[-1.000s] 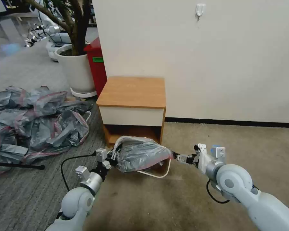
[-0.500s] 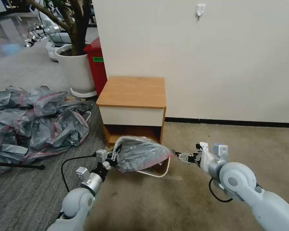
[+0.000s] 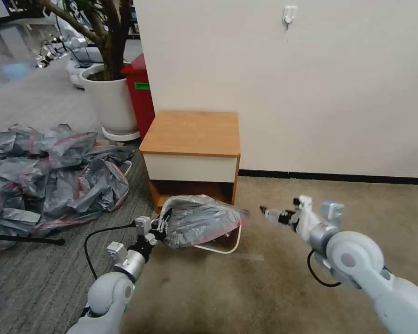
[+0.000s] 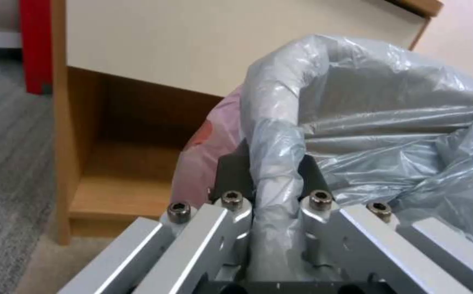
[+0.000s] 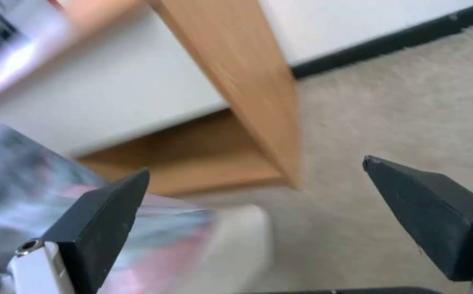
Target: Pick up the garbage bag from the table and place it over the trash can.
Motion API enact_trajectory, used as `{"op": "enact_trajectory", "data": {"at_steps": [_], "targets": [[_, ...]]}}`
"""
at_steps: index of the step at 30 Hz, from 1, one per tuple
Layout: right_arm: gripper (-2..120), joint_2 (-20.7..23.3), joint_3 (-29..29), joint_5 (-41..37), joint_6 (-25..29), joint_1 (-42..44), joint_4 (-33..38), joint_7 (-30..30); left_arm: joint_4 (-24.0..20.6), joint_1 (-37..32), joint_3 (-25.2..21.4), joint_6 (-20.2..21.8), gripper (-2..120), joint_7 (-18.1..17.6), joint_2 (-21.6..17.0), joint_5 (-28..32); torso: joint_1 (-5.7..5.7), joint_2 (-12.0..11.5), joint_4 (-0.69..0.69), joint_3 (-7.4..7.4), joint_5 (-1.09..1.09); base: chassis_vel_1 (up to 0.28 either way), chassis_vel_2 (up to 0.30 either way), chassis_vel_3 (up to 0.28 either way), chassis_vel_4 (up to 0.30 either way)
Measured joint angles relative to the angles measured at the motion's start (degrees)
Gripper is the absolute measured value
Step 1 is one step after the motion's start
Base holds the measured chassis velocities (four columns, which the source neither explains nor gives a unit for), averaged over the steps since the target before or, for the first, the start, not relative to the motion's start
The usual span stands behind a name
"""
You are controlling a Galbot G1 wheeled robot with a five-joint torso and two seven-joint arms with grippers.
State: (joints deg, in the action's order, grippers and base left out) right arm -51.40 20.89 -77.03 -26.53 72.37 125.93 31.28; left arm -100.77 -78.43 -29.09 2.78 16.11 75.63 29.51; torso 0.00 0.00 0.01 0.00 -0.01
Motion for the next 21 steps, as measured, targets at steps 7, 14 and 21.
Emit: {"op": "enact_trajectory", "data": {"at_steps": [7,14,21], "targets": [[99,-5.7,-1.4,-3.1,1.8,8.8,9.0,0.6,0.0,0.4,0.0,0.0,6,-0.9,0.2,0.3,0.00,0.0,-0.03,0.00,0.01,0.000,0.000,0.000,0.000],[97,-12.1,-6.7,-7.2,1.9,10.1,10.6,0.8,-1.0,0.0,0.1,0.0,6,-1.2,0.4,0.7,0.00,0.0,-0.01,0.00,-0.01,0.000,0.000,0.000,0.000],[97,-15.9,-10.1,-4.7,2.0,8.4,7.3,-0.4,-2.3,-0.6,0.3,0.1,6,-1.2,0.9,0.8,0.00,0.0,-0.01,0.00,0.01,0.000,0.000,0.000,0.000]]}}
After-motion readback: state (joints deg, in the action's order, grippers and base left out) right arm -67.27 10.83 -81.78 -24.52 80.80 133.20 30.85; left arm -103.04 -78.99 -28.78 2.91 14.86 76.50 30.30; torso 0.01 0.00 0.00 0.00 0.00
